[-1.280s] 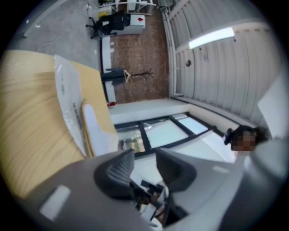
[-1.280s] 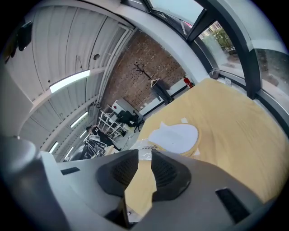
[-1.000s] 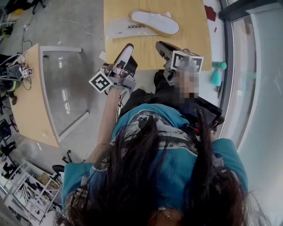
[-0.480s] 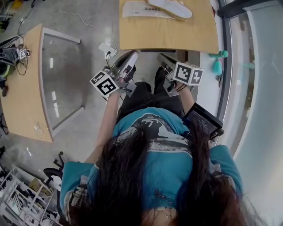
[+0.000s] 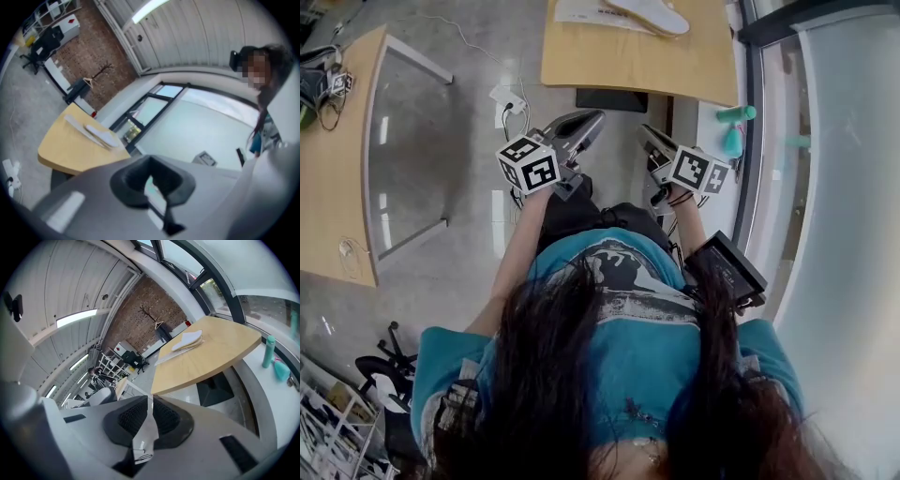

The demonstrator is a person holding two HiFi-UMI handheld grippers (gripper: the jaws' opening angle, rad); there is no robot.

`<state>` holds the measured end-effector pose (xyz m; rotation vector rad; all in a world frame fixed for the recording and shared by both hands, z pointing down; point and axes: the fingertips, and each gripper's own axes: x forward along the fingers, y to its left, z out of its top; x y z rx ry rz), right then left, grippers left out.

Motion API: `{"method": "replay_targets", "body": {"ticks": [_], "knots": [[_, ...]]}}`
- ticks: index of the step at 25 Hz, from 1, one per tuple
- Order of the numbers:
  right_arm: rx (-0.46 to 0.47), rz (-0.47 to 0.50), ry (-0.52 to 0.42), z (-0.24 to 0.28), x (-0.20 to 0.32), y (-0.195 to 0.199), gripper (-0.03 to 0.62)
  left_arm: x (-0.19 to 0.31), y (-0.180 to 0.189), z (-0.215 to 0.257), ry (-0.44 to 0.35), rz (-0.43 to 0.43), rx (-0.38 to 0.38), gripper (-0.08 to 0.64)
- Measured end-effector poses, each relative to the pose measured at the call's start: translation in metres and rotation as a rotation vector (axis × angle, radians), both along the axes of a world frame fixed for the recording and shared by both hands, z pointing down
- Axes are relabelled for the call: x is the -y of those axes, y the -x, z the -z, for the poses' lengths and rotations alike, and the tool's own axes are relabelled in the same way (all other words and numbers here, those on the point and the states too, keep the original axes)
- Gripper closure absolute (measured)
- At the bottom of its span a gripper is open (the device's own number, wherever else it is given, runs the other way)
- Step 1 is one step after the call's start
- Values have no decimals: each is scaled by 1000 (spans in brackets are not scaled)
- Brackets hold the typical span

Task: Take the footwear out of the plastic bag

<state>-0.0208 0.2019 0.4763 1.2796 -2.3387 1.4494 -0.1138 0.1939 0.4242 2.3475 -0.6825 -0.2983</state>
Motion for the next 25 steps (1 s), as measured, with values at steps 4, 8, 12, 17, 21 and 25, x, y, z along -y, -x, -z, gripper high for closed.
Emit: {"method": "replay_targets", "body": {"ticks": [4, 8, 12, 17, 21, 25], "knots": [[-47, 31, -28, 8, -47, -24, 546, -36, -22, 6, -32, 3, 52, 574], [-42, 25, -10, -3, -60, -43, 546, -42, -35, -7, -16, 19, 89, 574], [-9, -2, -25, -7, -167, -111, 546, -149, -110, -15, 9, -12, 111, 574], [23, 14, -26, -11, -204, -131, 546, -201, -131, -23, 26, -2, 151, 574], [54, 48, -30, -12, -204, -119, 546, -208, -113, -23, 19, 49, 171, 574], [85, 79, -51, -9, -239, -128, 546, -246, -121, -20, 4, 94, 179, 574]]}}
